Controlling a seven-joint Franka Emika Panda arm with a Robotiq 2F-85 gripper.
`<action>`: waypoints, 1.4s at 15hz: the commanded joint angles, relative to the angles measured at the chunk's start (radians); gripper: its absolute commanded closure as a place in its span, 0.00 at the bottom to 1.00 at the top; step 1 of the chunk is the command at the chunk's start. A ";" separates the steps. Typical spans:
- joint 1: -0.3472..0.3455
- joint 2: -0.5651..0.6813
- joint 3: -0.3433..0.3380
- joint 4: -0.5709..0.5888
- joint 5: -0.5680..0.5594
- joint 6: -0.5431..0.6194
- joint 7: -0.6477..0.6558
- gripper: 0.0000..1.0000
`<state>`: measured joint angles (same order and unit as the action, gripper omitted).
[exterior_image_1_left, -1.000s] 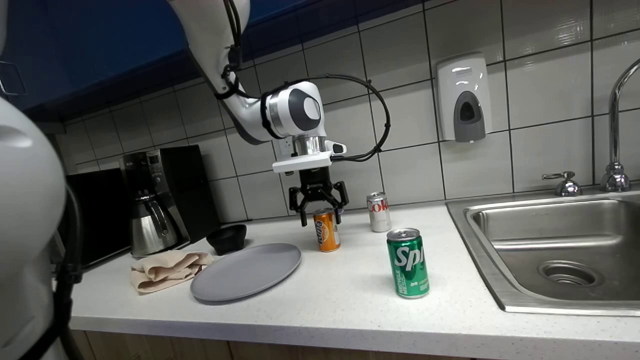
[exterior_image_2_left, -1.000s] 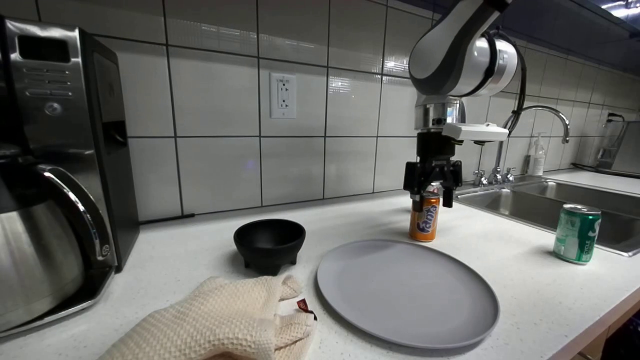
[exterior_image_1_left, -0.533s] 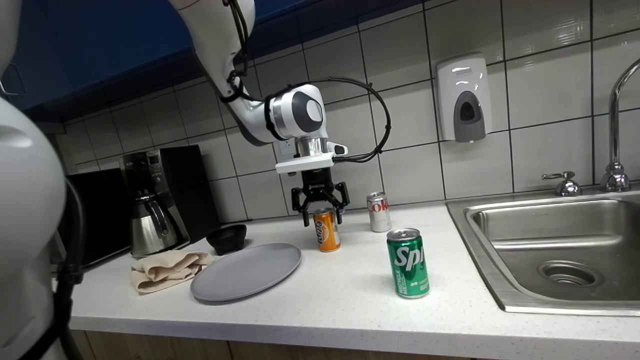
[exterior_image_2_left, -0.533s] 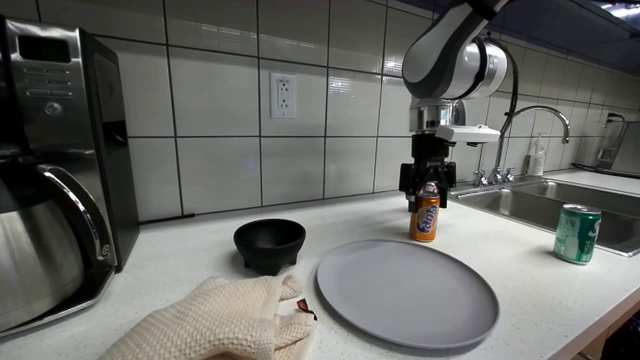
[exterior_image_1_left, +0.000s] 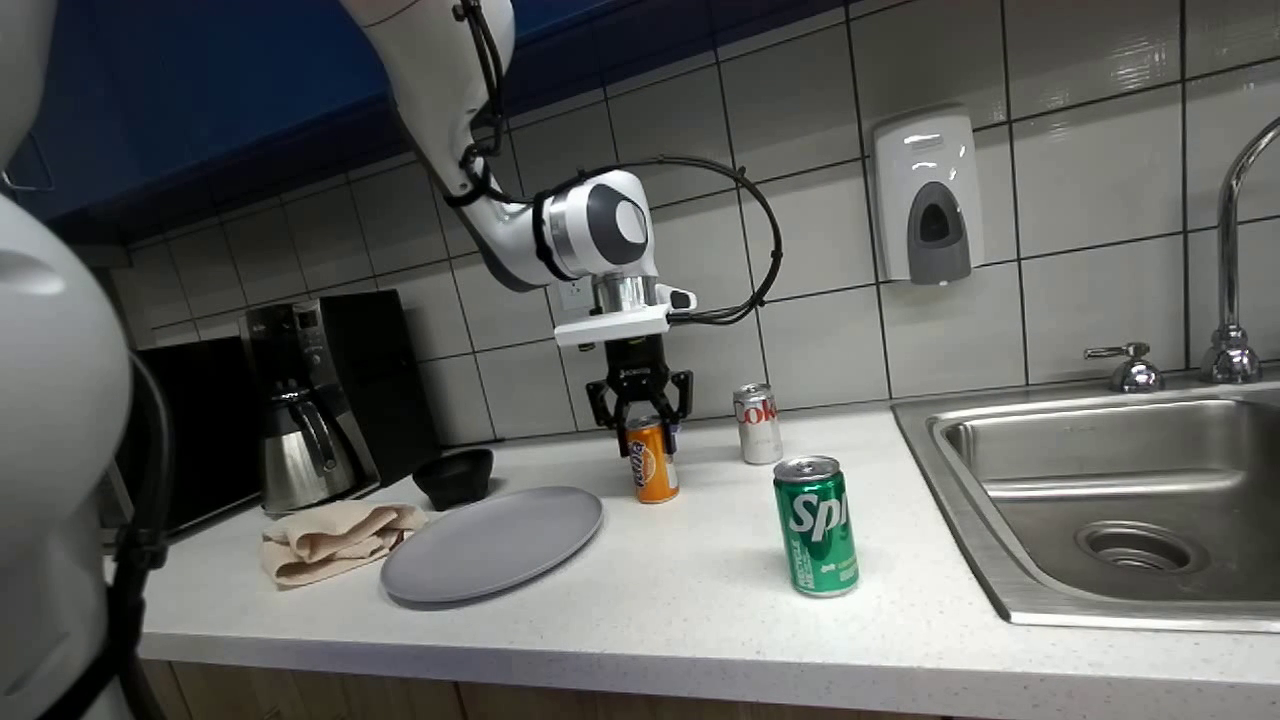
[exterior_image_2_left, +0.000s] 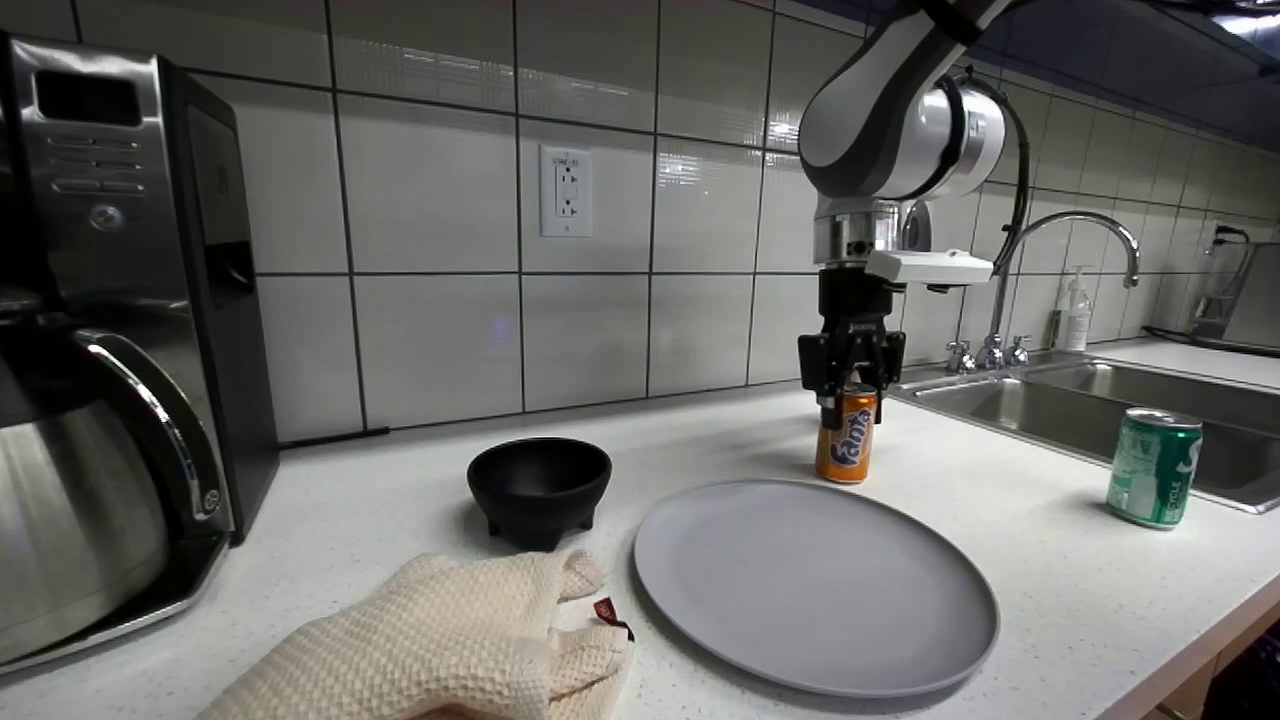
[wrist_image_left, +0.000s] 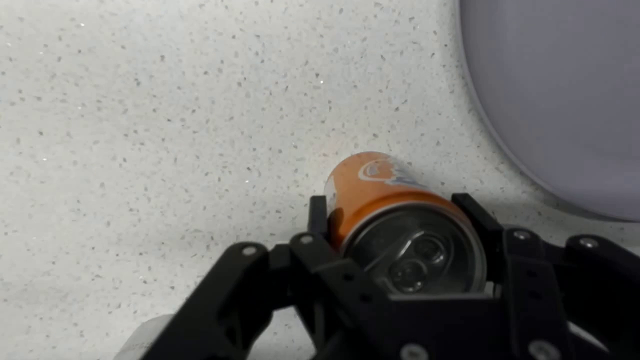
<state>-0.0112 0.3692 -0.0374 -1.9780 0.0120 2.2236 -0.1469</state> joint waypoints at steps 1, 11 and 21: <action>-0.017 -0.006 0.015 0.022 -0.011 -0.034 -0.018 0.62; 0.017 -0.080 0.028 -0.046 -0.039 -0.018 0.016 0.62; 0.071 -0.184 0.063 -0.143 -0.056 -0.003 0.040 0.62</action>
<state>0.0535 0.2607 0.0082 -2.0624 -0.0153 2.2238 -0.1392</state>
